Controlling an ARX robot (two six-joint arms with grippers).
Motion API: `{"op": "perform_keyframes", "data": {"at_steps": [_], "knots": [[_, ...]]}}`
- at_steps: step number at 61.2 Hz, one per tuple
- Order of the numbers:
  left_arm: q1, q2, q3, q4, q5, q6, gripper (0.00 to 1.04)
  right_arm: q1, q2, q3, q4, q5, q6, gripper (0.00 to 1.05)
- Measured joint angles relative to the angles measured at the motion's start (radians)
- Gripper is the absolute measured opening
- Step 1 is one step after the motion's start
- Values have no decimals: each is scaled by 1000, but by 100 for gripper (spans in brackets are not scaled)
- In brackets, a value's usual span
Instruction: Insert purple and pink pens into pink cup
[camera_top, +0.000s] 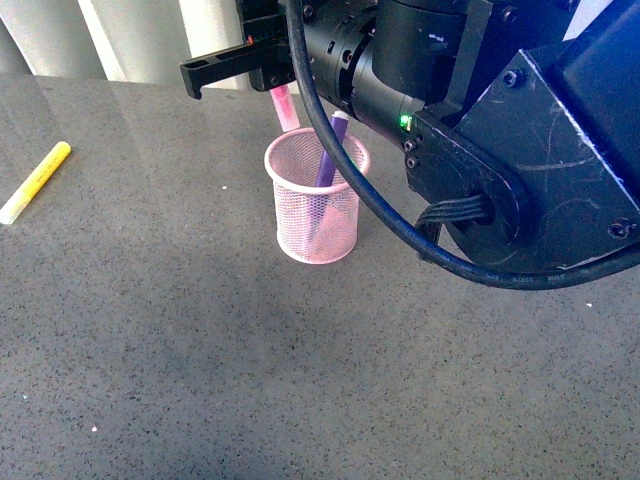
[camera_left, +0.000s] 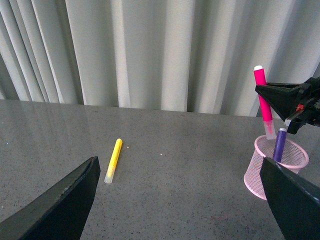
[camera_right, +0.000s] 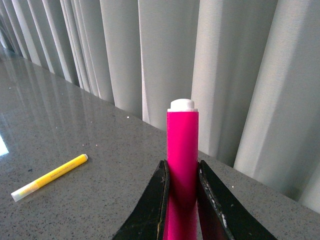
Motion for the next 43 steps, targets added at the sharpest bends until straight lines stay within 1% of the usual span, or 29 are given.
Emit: {"op": "perform_keyframes", "data": {"at_steps": [26, 30, 32, 35, 38, 40, 41, 43], "knots": [[0, 0, 0, 0, 0, 0, 98, -7, 36, -22, 18, 23, 4, 11], [0, 0, 0, 0, 0, 0, 98, -8, 37, -26, -2, 20, 10, 11], [0, 0, 0, 0, 0, 0, 98, -9, 37, -29, -8, 21, 15, 20], [0, 0, 0, 0, 0, 0, 98, -12, 37, -34, -20, 11, 24, 30], [0, 0, 0, 0, 0, 0, 98, -13, 37, -35, -26, 19, 34, 37], [0, 0, 0, 0, 0, 0, 98, -15, 35, -38, -31, 26, 48, 45], [0, 0, 0, 0, 0, 0, 98, -16, 35, -39, -32, 26, 48, 46], [0, 0, 0, 0, 0, 0, 98, -18, 30, -40, -44, 31, 52, 52]]}}
